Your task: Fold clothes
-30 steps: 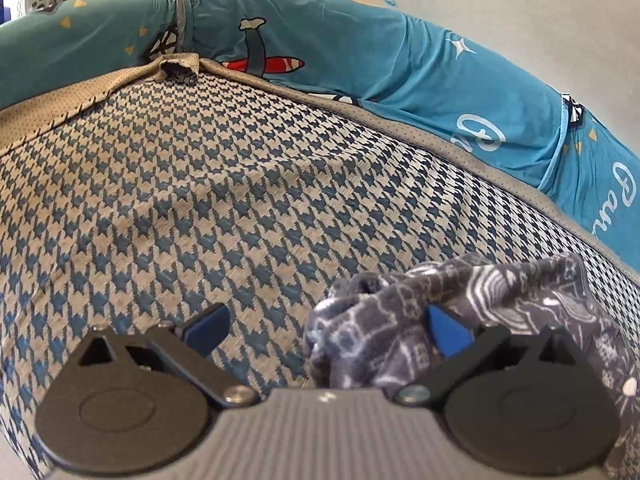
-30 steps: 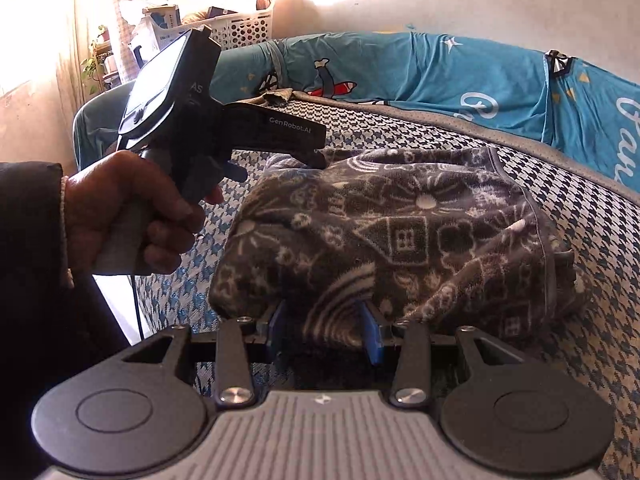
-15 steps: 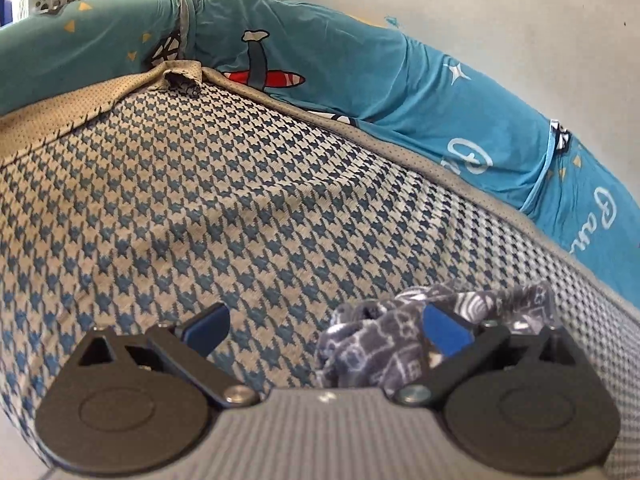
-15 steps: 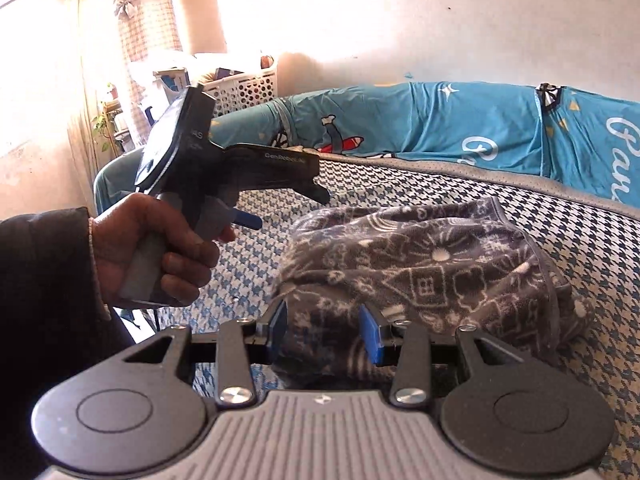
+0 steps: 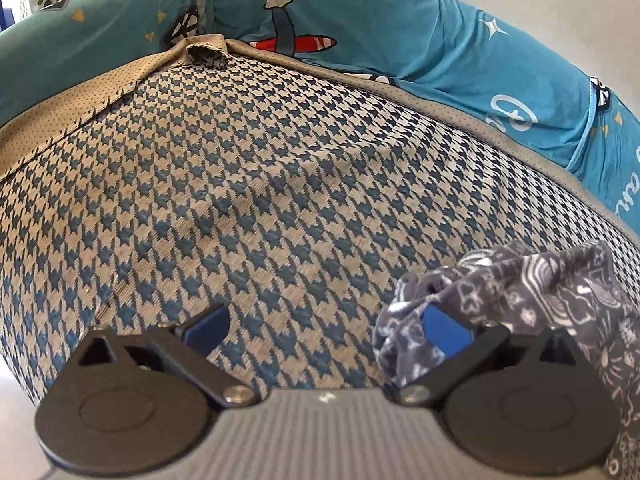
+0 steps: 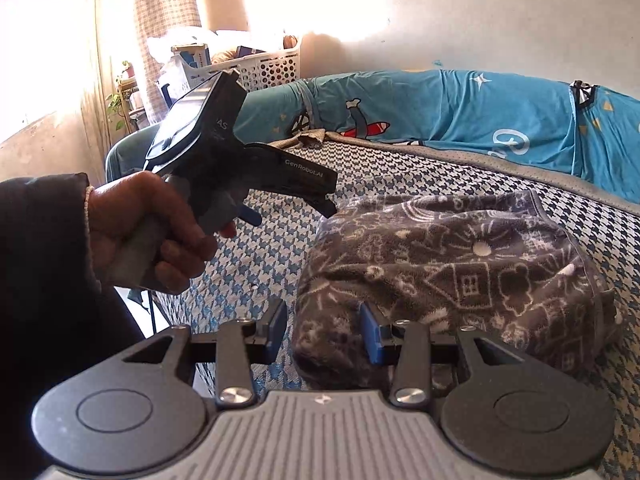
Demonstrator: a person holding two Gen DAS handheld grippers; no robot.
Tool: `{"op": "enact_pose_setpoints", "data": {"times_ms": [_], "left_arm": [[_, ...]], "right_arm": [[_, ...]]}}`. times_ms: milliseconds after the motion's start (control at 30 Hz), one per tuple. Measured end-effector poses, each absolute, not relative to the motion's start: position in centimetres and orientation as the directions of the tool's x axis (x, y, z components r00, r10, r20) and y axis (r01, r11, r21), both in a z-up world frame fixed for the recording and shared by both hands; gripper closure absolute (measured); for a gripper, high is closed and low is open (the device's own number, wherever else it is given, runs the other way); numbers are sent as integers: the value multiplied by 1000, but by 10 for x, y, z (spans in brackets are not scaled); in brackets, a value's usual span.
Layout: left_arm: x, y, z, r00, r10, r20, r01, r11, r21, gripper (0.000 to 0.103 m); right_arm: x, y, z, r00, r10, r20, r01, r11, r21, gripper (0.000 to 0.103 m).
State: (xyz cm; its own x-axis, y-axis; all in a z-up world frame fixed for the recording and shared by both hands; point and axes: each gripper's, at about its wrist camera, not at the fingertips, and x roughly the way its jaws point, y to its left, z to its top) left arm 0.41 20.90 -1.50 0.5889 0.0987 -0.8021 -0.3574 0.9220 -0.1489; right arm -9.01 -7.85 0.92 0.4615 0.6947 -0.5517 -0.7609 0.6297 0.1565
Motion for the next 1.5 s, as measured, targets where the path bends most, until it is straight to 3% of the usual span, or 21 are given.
{"op": "enact_pose_setpoints", "data": {"times_ms": [333, 467, 600, 867, 1133, 1300, 1500], "left_arm": [[11, 210, -22, 585, 99, -805, -405, 896, -184, 0], [0, 215, -6, 651, 110, -751, -418, 878, -233, 0], [-5, 210, 9, 713, 56, -699, -369, 877, -307, 0], [17, 159, 22, 730, -116, -673, -183, 916, -356, 0], [51, 104, 12, 682, -99, -725, -93, 971, -220, 0], [76, 103, -6, 616, -43, -786, -149, 974, -170, 0], [86, 104, -14, 584, 0, -812, -187, 973, -134, 0]], "right_arm": [[-89, -82, 0, 444, 677, -587, -752, 638, 166, 63], [-91, -88, 7, 461, 686, -563, -748, 642, 169, 63], [-90, -103, 17, 506, 684, -526, -716, 673, 185, 63], [-66, -128, 22, 674, 540, -504, -536, 827, 169, 62], [-40, -140, 13, 705, 434, -561, -402, 896, 187, 62], [-27, -143, -5, 654, 402, -641, -359, 911, 204, 62], [-26, -140, -12, 652, 386, -653, -352, 917, 189, 62]]}}
